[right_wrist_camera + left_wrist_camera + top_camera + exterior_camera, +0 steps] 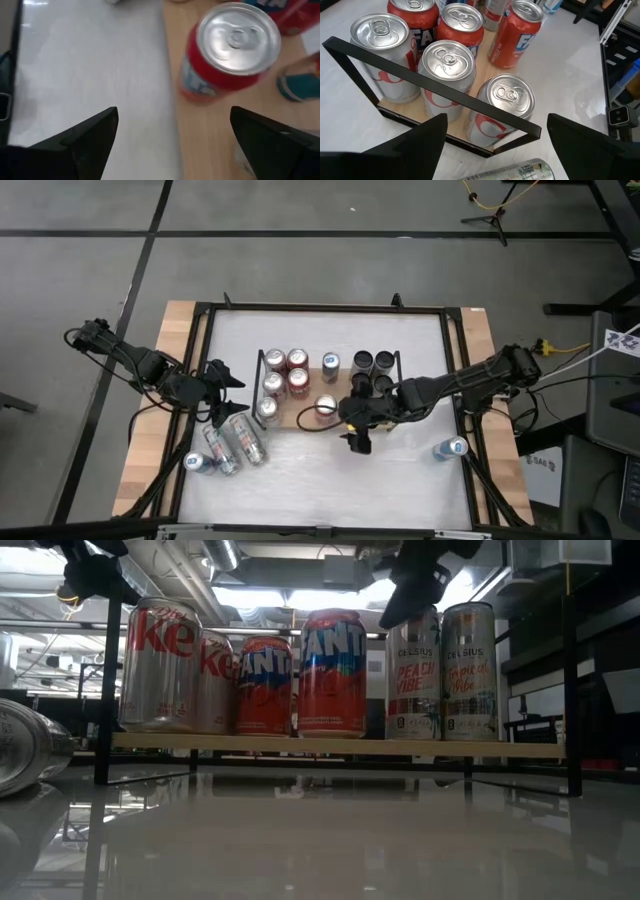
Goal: Place canned beverage on shelf
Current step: Put the red soda can on the shelf aligned with the other red soda can
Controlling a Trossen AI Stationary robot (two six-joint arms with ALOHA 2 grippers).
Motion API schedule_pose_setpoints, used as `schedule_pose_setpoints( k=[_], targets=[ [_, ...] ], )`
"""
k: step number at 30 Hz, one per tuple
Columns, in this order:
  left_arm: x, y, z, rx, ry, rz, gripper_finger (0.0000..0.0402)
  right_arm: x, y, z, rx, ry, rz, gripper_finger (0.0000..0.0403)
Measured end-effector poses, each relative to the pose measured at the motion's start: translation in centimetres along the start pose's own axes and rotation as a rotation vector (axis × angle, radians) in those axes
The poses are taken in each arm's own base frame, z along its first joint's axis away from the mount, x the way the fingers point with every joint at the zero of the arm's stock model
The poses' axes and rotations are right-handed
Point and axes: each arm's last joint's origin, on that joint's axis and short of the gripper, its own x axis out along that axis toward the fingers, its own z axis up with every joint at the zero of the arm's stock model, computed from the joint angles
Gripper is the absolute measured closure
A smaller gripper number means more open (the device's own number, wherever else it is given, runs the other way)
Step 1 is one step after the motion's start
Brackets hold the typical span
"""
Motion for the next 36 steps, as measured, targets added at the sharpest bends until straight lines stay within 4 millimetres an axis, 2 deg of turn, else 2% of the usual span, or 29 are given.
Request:
schedule_pose_setpoints(
  k=[15, 32, 36],
  targets=[
    [0.0, 0.0, 0.0, 0.003, 0.000, 0.000, 0.0066, 3.9, 0.1, -0.6, 0.000, 0.072, -0.082, 0.0022],
    [0.0, 0.0, 0.0, 0.004, 0.000, 0.000, 0.0066, 4.0, 0.6, 0.6, 0.029, -0.060, -0.040, 0.0022],
    [0.0, 0.0, 0.0, 0.004, 0.000, 0.000, 0.0066, 4.8, 0.7, 0.7, 0.029, -0.065, -0.043, 0.0022]
  ],
)
